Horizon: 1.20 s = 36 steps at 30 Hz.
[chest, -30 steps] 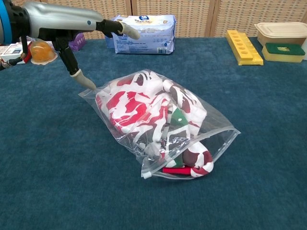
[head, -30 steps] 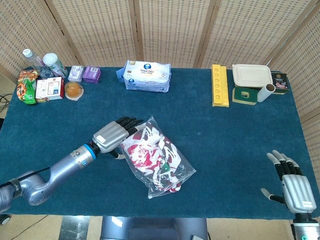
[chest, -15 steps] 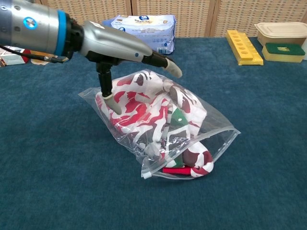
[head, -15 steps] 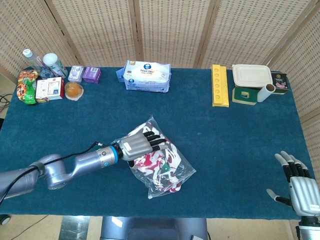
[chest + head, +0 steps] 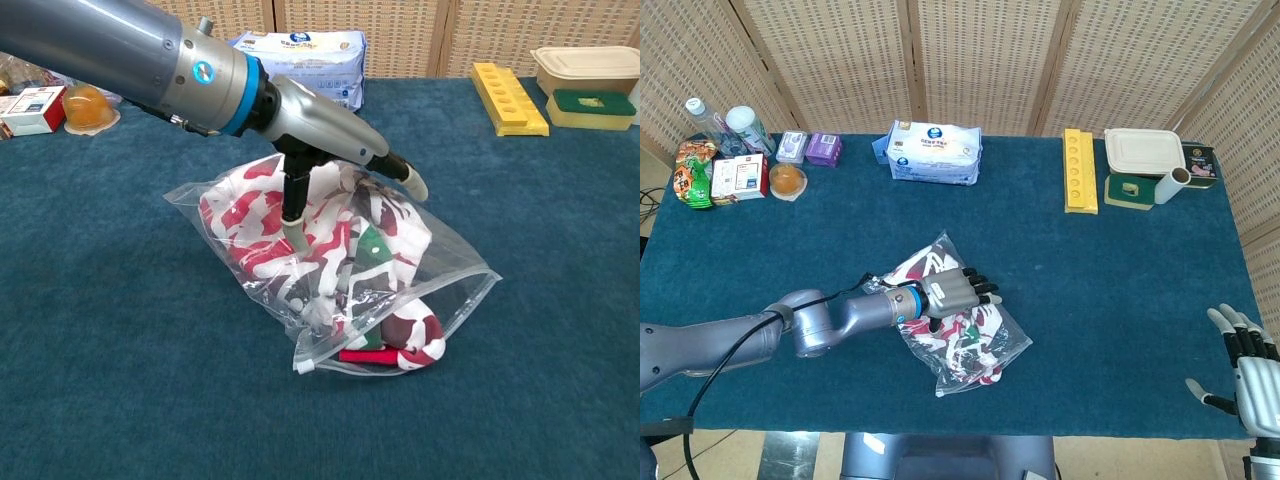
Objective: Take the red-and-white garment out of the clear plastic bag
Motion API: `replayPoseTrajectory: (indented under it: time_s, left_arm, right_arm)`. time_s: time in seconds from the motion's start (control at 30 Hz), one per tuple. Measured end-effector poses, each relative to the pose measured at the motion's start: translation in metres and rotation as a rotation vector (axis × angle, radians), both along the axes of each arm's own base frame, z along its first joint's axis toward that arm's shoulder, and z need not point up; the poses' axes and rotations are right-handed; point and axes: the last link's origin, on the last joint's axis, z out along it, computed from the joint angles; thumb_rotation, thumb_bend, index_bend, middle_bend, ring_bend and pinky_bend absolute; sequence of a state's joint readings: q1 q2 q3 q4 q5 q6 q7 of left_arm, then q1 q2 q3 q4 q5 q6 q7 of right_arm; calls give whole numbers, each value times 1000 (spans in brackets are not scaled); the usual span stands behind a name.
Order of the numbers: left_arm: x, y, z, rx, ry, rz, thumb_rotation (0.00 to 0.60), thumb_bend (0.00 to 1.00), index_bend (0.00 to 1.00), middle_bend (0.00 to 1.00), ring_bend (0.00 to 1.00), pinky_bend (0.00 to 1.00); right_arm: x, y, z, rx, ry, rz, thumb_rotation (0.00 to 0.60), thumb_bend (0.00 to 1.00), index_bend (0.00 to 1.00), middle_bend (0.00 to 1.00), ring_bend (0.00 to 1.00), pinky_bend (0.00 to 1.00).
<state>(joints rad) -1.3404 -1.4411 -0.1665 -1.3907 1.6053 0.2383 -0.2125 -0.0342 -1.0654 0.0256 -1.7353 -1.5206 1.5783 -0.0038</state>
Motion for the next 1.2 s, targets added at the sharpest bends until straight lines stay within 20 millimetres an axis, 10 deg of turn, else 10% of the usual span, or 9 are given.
replayPoseTrajectory:
  time_s: [0.33,0.6,0.9,1.2]
  left_arm:
    - [8,3,-28,4,21,-28,599,71,429,200,161,311]
    - [0,3,-41,30,-42,-31,600,335,768,616,587,653]
    - [-6,6,-42,95,-254,3,600,354,879,736,699,748]
    - [-21,19,-1,196,-650,-3,600,327,879,737,699,742]
  right_arm:
    - [1,2,1,-9,-3,5,600,189,126,88,115,114]
    - [2,4,1,-10,-5,8,600,189,126,92,117,114]
    - [6,2,1,2,-4,31,600,190,141,115,140,133]
    - [16,-12,-3,28,0,115,600,188,203,180,234,259]
